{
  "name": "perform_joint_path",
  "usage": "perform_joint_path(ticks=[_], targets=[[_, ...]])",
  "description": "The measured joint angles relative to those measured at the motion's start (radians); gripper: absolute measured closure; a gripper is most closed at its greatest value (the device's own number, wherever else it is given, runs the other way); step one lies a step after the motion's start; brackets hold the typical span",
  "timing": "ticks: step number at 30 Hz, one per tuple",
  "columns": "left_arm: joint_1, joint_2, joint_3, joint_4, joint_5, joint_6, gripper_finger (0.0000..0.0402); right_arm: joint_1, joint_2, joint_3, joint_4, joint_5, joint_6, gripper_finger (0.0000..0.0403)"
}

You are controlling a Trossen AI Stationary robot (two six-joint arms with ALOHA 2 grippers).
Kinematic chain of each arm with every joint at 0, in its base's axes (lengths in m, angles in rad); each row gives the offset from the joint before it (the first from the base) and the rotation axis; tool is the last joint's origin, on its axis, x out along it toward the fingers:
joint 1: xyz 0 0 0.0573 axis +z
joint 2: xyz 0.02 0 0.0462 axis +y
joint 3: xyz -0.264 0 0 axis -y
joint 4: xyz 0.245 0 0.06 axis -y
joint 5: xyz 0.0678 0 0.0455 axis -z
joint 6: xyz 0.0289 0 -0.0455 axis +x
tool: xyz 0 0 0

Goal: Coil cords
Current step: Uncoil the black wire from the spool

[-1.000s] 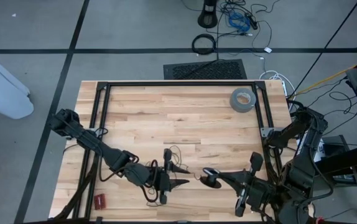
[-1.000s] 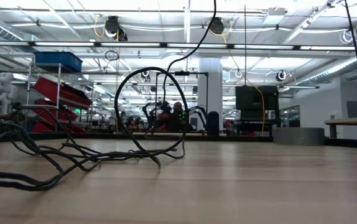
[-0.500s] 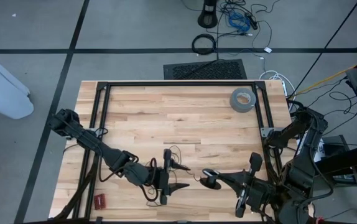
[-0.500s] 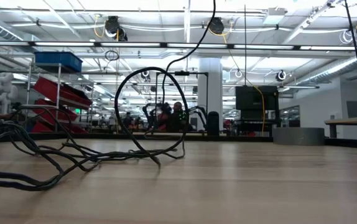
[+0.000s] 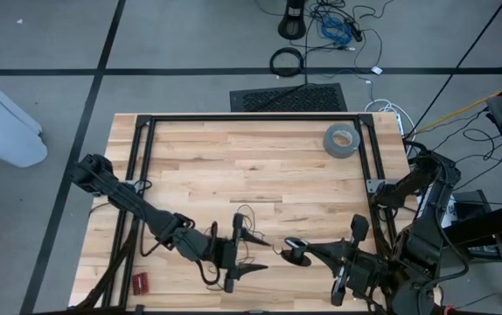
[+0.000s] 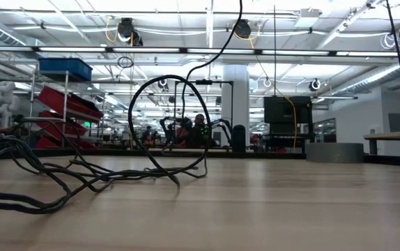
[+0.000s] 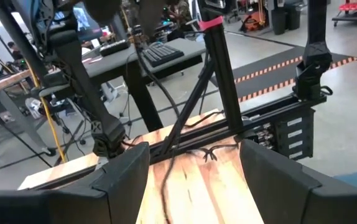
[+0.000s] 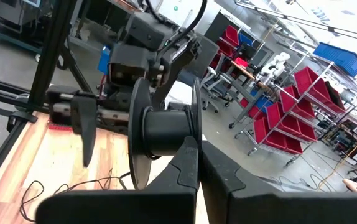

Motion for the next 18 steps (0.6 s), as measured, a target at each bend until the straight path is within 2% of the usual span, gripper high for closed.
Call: perform_joint_path(ticks=[5, 11, 18], targets=[[0.006, 0.032, 0.0, 0.05, -0.01, 0.052, 0.0143, -0.004, 0.0, 0.0, 0.001, -0.002, 0.004, 0.0403], [0.013, 0.032, 0.0, 0.058, -0.077, 0.052, 0.0143, -0.004, 0.0, 0.0, 0.0, -0.003, 0.004, 0.0403], [0.019, 0.051, -0.001, 0.063, -0.078, 0.051, 0.0143, -0.006, 0.0, 0.0, 0.0, -0.003, 0.004, 0.0403]])
